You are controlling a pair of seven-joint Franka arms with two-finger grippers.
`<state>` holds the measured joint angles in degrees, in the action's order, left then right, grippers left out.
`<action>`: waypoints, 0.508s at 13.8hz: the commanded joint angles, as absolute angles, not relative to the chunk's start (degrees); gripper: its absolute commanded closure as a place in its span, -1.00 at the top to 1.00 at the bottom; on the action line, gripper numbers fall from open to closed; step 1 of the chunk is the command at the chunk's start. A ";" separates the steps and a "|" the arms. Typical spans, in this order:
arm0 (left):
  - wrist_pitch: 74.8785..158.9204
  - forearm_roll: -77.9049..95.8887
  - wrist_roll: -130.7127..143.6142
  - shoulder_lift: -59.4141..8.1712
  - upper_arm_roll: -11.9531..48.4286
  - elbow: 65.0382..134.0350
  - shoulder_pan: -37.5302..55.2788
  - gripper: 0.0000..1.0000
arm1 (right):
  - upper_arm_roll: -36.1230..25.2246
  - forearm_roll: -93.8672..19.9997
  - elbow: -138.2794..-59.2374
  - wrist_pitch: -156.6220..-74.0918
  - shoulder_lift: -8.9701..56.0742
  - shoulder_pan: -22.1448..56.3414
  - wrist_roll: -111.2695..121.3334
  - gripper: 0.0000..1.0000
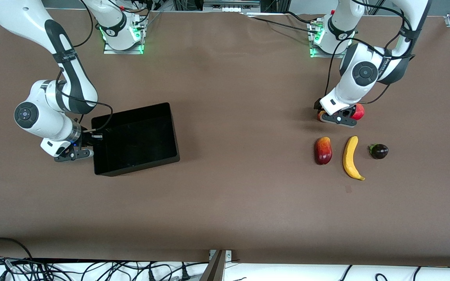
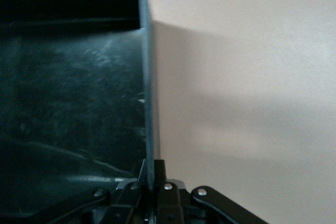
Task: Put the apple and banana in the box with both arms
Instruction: 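Push the tray toward the fruit with the right gripper while the left gripper reaches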
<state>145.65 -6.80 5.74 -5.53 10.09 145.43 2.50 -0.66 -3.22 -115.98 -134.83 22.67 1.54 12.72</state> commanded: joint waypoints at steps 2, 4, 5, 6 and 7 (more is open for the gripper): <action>153.88 -8.17 8.17 -10.27 10.46 148.54 1.93 1.00 | 6.04 -4.04 -108.21 -125.52 21.80 1.84 2.59 -1.00; 153.90 -8.17 8.26 -11.60 10.46 148.45 1.84 0.28 | 9.22 -4.04 -106.27 -125.42 22.06 4.73 -5.85 -1.00; 153.46 -8.17 8.17 -11.43 10.46 148.27 1.76 -0.28 | 9.84 -4.04 -105.74 -125.77 22.50 6.83 -9.72 -1.00; 152.85 -8.17 7.74 -11.08 10.37 148.01 1.84 -0.72 | 10.63 -4.04 -104.69 -126.03 23.54 9.20 -13.76 -1.00; 151.01 -8.17 7.56 -10.38 10.28 147.49 1.76 -0.85 | 11.85 -4.04 -103.55 -126.21 24.77 11.75 -18.50 -1.00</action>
<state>153.10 -6.80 6.87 -11.46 10.10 148.54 2.19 10.53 -3.26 -106.29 -126.90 22.91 8.06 -11.77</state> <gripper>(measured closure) 0.317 0.956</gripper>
